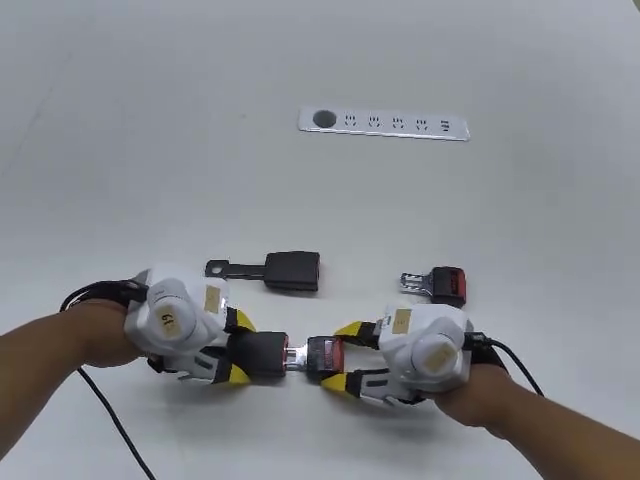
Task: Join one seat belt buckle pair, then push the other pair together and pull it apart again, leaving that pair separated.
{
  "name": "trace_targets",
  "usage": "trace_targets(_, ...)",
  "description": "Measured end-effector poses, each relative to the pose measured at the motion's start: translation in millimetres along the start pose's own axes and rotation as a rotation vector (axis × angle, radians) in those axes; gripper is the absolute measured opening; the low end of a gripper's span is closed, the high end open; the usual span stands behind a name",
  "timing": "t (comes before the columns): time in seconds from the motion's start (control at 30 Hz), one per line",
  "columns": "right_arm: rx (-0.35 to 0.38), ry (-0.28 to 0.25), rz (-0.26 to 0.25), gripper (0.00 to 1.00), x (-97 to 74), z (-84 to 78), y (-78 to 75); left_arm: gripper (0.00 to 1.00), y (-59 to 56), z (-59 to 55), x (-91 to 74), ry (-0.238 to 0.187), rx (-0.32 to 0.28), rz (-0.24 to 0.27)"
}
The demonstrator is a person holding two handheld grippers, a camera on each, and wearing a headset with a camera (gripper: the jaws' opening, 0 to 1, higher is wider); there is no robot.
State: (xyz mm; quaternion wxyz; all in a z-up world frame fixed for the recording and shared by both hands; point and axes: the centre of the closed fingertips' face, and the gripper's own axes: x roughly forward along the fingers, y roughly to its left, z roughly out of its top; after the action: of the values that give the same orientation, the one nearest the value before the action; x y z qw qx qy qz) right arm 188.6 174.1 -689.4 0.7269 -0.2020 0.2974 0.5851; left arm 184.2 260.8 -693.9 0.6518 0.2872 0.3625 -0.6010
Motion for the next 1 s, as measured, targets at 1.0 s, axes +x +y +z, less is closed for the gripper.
trace_targets(1.0, 0.091, -0.032, -0.006, 0.32, 16.5, 7.2, 4.7, 0.34, 3.5, -2.4, 1.5, 0.022, 0.010, -0.002)
